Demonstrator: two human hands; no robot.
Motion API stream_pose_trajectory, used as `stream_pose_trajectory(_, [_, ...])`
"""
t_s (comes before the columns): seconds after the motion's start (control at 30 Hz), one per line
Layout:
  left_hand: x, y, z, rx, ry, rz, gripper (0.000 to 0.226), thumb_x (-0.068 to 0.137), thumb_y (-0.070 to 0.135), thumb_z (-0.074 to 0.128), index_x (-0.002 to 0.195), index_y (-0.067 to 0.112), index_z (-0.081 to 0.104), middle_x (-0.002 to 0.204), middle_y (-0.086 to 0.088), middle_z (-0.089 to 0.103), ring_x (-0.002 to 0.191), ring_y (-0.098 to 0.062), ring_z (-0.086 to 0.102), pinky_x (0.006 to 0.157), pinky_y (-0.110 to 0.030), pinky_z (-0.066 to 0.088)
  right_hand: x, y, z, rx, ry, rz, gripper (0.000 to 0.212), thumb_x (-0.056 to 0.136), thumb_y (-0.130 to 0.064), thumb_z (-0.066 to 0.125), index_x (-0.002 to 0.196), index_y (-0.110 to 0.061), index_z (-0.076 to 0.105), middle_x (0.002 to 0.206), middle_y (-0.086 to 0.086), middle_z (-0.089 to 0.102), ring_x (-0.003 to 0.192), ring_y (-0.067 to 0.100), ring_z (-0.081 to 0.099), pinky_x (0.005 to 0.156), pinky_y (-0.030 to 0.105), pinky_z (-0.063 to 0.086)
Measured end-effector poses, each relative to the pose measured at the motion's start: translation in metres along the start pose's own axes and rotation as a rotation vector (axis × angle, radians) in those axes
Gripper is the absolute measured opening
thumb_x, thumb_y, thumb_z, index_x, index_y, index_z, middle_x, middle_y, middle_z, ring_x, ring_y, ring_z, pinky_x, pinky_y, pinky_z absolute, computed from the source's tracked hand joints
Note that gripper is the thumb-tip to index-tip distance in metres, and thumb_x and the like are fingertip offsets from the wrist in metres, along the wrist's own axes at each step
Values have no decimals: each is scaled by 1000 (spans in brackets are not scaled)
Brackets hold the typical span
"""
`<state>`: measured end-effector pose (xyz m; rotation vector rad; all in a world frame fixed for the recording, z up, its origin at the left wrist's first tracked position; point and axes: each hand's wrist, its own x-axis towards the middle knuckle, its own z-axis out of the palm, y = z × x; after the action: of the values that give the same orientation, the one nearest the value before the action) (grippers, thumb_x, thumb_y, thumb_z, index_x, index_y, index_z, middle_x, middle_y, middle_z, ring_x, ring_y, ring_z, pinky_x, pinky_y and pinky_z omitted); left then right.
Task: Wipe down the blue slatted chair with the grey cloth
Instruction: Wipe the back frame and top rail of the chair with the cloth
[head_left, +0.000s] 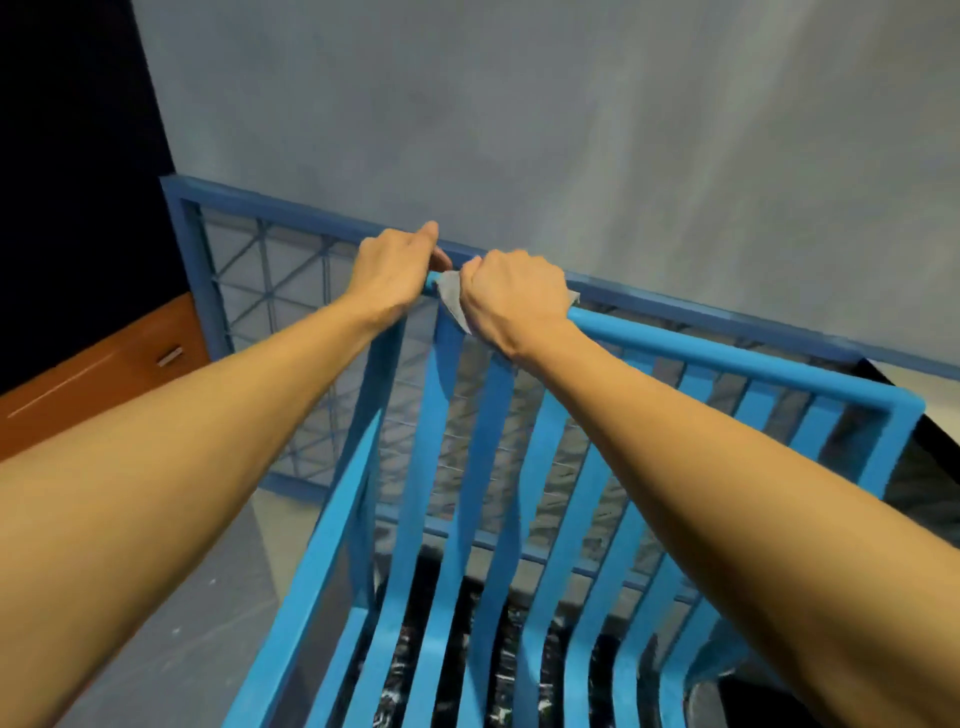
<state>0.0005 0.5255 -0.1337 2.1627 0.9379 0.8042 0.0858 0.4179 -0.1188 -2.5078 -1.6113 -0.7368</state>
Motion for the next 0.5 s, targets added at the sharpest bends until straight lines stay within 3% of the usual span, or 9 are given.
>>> stream_pose_trajectory(0.1, [6,-9,-10,-149,-57,-87,63,100,56,26,107,17,75,125,-18,63,121,-32,53,100,-33,38,25,-36,10,44,11,-2,37,97,-25,31,111,-15,64,109,14,68,99,37,63,70,38,38])
stream_pose_trajectory(0.2, [6,-25,-17,-276,-90,-113,69,86,73,30,82,19,73,120,-22,65,117,-36,58,103,-44,42,33,-53,13,34,19,-55,32,95,-24,36,110,-14,63,108,12,68,98,36,63,68,37,35])
stream_pose_trajectory(0.3, [3,-31,-18,-211,-57,-121,69,89,70,29,92,17,72,119,-16,67,115,-31,59,101,-40,42,29,-51,16,-5,88,-115,25,94,-22,42,106,-11,61,103,13,68,93,37,64,65,36,37])
stream_pose_trajectory(0.37, [-3,-28,-19,-175,-52,-80,67,90,67,29,90,15,72,106,-10,71,105,-27,62,95,-38,45,22,-46,22,-9,123,-164,25,93,-25,43,109,-10,56,100,11,66,88,36,65,62,37,35])
stream_pose_trajectory(0.43, [-10,-26,-22,-101,-12,25,51,101,48,33,84,14,67,90,-5,70,90,-23,61,82,-35,43,18,-42,27,-1,127,-224,34,94,-31,44,118,-8,50,103,11,63,88,35,63,62,38,32])
stream_pose_trajectory(0.5, [-18,-20,-20,-35,27,142,44,101,38,34,93,12,68,92,-5,71,90,-23,62,82,-36,44,13,-30,29,-32,135,-288,43,93,-33,47,126,-6,48,107,12,59,90,33,60,64,39,30])
